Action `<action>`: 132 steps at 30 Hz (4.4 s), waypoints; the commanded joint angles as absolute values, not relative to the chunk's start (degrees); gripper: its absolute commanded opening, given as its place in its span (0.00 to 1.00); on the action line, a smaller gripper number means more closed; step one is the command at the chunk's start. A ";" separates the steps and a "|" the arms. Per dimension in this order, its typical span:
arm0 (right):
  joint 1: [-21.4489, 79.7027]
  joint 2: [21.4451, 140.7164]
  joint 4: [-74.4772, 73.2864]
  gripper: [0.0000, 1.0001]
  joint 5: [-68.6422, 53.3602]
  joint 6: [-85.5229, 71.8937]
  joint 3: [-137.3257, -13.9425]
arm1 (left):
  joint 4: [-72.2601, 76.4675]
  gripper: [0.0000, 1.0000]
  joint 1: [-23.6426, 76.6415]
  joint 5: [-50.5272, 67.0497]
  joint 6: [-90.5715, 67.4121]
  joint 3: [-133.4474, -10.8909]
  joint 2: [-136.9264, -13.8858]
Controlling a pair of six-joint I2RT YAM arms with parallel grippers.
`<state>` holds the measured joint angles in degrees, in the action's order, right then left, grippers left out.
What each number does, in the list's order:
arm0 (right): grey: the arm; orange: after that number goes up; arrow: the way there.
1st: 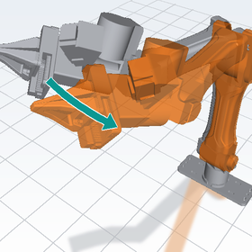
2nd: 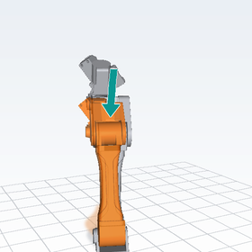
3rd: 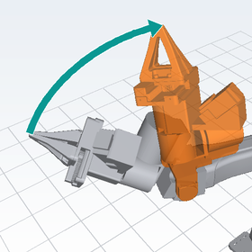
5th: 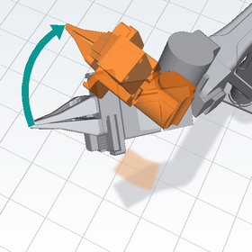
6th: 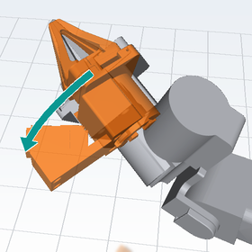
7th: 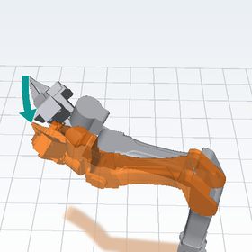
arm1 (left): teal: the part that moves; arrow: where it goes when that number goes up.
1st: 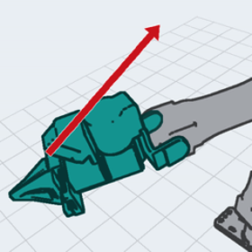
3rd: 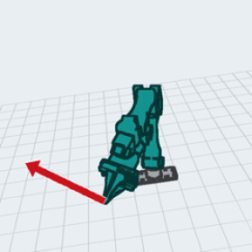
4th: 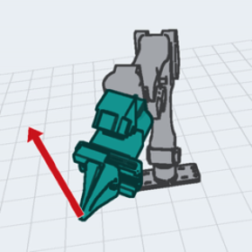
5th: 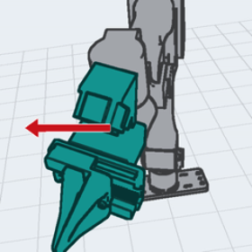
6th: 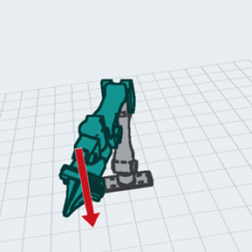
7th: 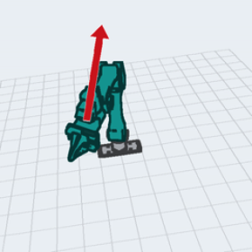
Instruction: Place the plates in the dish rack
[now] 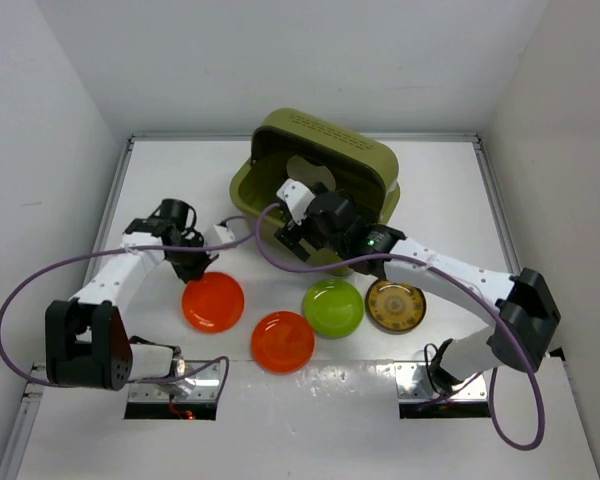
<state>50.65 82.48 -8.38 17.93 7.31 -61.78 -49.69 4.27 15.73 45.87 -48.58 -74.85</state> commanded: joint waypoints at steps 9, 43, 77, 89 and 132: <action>50.36 88.50 -0.44 0.95 -12.21 -4.30 -71.53 | -52.73 0.00 1.32 34.00 43.95 -66.00 -63.46; 36.84 88.77 0.35 0.00 5.10 19.16 -86.84 | -28.82 1.00 2.72 28.39 12.81 -82.52 -76.10; 35.60 103.18 10.45 0.00 13.62 24.62 -77.60 | -36.56 0.95 9.49 15.47 11.60 -103.01 -110.74; 35.68 114.16 26.35 0.00 21.52 31.89 -79.20 | -39.73 0.95 8.26 16.61 15.12 -102.48 -111.36; 33.31 113.91 23.20 0.00 10.37 23.11 -74.18 | -40.25 0.95 7.21 17.14 16.26 -101.95 -112.94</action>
<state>33.34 115.81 23.59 13.21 23.44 -75.05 -33.56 7.33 16.58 14.96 -104.01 -111.53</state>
